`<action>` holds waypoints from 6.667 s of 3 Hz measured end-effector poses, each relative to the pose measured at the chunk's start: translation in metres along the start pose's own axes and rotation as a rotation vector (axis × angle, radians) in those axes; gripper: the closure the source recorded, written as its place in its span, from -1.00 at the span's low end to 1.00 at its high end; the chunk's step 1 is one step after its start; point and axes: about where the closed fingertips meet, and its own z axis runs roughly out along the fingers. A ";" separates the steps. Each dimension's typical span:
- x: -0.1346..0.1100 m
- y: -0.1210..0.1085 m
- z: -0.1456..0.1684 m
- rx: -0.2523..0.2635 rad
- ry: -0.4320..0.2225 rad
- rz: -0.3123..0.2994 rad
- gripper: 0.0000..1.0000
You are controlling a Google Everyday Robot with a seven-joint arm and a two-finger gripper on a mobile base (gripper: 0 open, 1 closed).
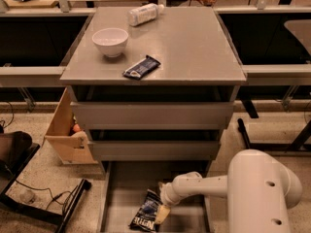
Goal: Pick blue chip bag from bottom drawer and place on counter
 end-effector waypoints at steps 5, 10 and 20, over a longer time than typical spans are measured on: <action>0.014 -0.005 0.072 -0.071 -0.020 -0.006 0.91; -0.035 0.015 -0.271 -0.017 0.025 0.011 1.00; -0.140 -0.120 -0.704 0.209 0.214 0.073 1.00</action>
Offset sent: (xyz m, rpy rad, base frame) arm 0.0109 0.0339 -0.0975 0.0427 0.0850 0.0601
